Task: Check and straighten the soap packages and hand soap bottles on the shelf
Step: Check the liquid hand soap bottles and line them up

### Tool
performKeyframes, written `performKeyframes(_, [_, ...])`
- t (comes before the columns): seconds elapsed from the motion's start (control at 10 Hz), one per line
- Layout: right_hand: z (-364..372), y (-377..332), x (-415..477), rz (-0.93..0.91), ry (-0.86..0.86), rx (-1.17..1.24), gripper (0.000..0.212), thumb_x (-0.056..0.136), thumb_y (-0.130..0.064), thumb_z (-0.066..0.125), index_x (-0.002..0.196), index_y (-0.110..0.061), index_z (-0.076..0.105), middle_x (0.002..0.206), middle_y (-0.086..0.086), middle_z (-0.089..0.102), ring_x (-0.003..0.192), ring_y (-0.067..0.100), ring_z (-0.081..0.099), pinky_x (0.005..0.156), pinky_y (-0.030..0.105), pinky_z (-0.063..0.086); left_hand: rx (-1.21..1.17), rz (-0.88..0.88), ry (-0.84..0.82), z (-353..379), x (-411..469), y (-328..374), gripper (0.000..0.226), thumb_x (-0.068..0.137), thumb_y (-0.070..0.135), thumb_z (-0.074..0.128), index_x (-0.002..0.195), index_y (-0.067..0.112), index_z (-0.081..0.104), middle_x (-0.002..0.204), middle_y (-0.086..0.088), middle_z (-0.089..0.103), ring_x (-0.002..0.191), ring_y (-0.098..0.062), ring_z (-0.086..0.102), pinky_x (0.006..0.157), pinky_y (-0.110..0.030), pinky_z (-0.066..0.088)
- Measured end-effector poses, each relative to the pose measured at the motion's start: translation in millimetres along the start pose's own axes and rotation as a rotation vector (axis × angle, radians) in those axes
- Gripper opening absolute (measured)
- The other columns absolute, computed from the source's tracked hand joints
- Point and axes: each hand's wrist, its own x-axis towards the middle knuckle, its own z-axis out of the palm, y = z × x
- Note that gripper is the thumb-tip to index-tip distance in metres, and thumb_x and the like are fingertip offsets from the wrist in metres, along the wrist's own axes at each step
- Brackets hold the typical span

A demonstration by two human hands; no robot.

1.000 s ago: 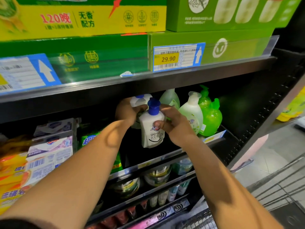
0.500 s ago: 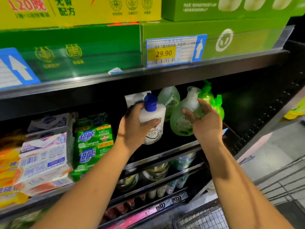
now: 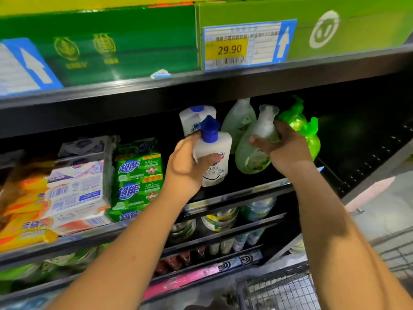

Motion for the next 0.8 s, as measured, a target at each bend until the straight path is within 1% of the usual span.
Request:
performKeyframes(0.1, [-3,0,2,0.016,-0.075,0.107,0.046,0.080,-0.044,0.080,0.119,-0.034,0.057,0.106,-0.015,0.063,0.100,0.008,0.058,0.074,0.016,0.041,0.221,0.079,-0.031,-2,-5,0,0.058,0.077,0.042,0.080,0.128,0.026,0.057,0.124,0.004,0.054,0.111,-0.014,0.057,0.090,-0.021,0.050])
performKeyframes(0.2, [3,1,1,0.010,-0.064,0.181,0.041,0.083,-0.038,0.079,0.115,-0.043,0.055,0.093,-0.030,0.062,0.086,-0.007,0.063,0.077,0.012,0.047,0.247,0.107,-0.071,3,-6,8,0.043,0.079,0.040,0.075,0.113,0.030,0.052,0.110,0.011,0.046,0.100,0.010,0.058,0.079,-0.012,0.050])
performKeyframes(0.3, [14,6,-3,0.003,-0.016,0.126,0.058,0.085,-0.043,0.075,0.137,-0.038,0.049,0.110,-0.020,0.066,0.089,-0.010,0.061,0.078,0.007,0.047,0.198,0.068,-0.050,9,-1,4,0.046,0.077,0.027,0.083,0.115,0.023,0.057,0.110,-0.001,0.056,0.100,-0.005,0.061,0.081,-0.025,0.054])
performKeyframes(0.4, [26,14,-18,-0.021,0.076,0.060,0.094,0.085,-0.047,0.074,0.157,-0.018,0.021,0.159,0.004,0.035,0.144,0.022,0.036,0.117,0.041,0.033,0.142,-0.049,-0.033,6,-5,2,0.088,0.088,0.000,0.069,0.150,0.017,0.009,0.128,-0.002,0.047,0.106,-0.003,0.054,0.083,-0.013,0.049])
performKeyframes(0.5, [34,22,-49,-0.219,0.381,-0.137,0.059,0.087,-0.030,0.070,0.134,0.001,0.050,0.132,0.025,0.050,0.121,0.036,0.042,0.103,0.044,0.037,0.331,-0.040,-0.084,-10,-13,-5,0.086,0.088,0.023,0.074,0.152,0.022,0.015,0.130,0.006,0.052,0.115,-0.004,0.055,0.099,-0.021,0.046])
performKeyframes(0.6, [36,28,-62,-0.283,0.321,-0.254,0.039,0.085,-0.025,0.062,0.115,0.000,0.062,0.112,0.022,0.058,0.103,0.038,0.049,0.087,0.046,0.047,0.546,0.059,-0.056,-21,-20,-5,0.058,0.086,0.028,0.072,0.137,0.027,0.044,0.121,0.003,0.055,0.112,-0.014,0.056,0.096,-0.036,0.050])
performKeyframes(0.7, [33,11,-80,-0.329,0.095,-0.412,0.031,0.086,-0.021,0.065,0.113,-0.006,0.067,0.105,0.017,0.065,0.098,0.040,0.056,0.082,0.043,0.050,0.878,0.176,-0.052,-38,-27,6,0.044,0.086,0.024,0.070,0.128,0.016,0.060,0.107,-0.009,0.060,0.102,-0.028,0.055,0.087,-0.037,0.045])
performKeyframes(0.8, [37,-8,-92,-0.341,-0.146,-0.518,0.037,0.090,-0.026,0.064,0.124,-0.012,0.062,0.115,0.013,0.062,0.108,0.037,0.054,0.089,0.044,0.049,0.840,0.162,-0.085,-57,-35,11,0.036,0.086,0.020,0.070,0.121,0.011,0.066,0.108,-0.009,0.061,0.105,-0.025,0.058,0.087,-0.019,0.036])
